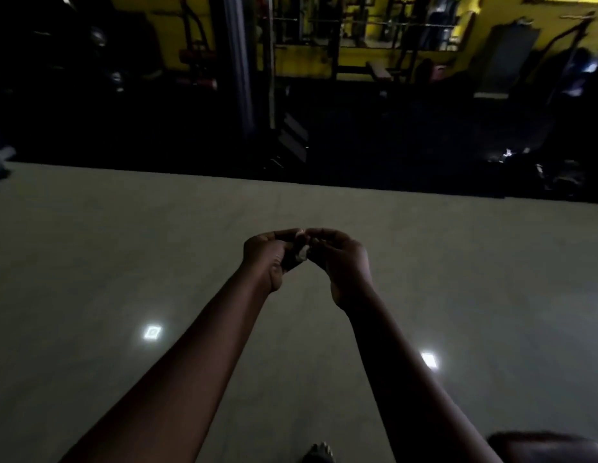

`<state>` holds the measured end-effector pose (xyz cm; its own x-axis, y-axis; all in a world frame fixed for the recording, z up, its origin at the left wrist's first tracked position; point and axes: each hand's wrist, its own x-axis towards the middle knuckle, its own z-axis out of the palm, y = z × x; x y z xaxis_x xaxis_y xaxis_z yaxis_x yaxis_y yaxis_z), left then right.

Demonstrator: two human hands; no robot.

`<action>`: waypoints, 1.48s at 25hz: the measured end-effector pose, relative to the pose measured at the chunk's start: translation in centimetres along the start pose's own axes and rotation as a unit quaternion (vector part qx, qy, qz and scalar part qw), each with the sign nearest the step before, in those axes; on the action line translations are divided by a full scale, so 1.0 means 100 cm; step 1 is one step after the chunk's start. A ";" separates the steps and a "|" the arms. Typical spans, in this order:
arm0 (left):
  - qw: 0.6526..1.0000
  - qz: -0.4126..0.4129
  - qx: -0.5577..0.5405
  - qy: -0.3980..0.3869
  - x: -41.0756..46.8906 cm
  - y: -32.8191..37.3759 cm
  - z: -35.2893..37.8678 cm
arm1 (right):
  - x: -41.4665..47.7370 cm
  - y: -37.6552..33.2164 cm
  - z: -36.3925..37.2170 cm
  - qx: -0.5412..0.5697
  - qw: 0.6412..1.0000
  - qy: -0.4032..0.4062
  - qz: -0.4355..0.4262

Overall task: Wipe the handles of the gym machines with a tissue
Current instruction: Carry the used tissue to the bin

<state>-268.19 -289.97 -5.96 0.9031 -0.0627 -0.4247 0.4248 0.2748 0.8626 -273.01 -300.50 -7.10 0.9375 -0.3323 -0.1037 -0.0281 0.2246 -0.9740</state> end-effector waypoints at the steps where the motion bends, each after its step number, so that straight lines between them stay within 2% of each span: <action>1: 1.000 0.003 -0.010 0.019 0.019 0.014 0.001 | 0.026 -0.004 0.010 -0.007 1.000 -0.018 0.004; 8: 0.991 0.032 -0.053 0.120 0.143 0.098 -0.018 | 0.182 -0.018 0.099 -0.025 0.990 -0.136 0.040; 14: 0.974 0.073 -0.111 0.184 0.276 0.155 -0.114 | 0.301 0.024 0.239 -0.032 0.967 -0.241 0.072; 22: 0.964 0.116 -0.123 0.204 0.455 0.305 -0.250 | 0.465 0.040 0.470 -0.030 0.952 -0.292 0.087; 33: 0.950 0.106 -0.147 0.253 0.709 0.439 -0.393 | 0.687 0.100 0.712 -0.045 0.935 -0.333 0.118; 37: 0.941 0.109 -0.146 0.285 0.803 0.514 -0.443 | 0.783 0.107 0.818 -0.055 0.920 -0.366 0.129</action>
<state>-176.62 -238.36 -7.90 0.7506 0.5282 -0.3970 0.1237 0.4779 0.8697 -171.52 -249.23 -9.23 0.8760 0.4341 -0.2100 -0.2797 0.1028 -0.9546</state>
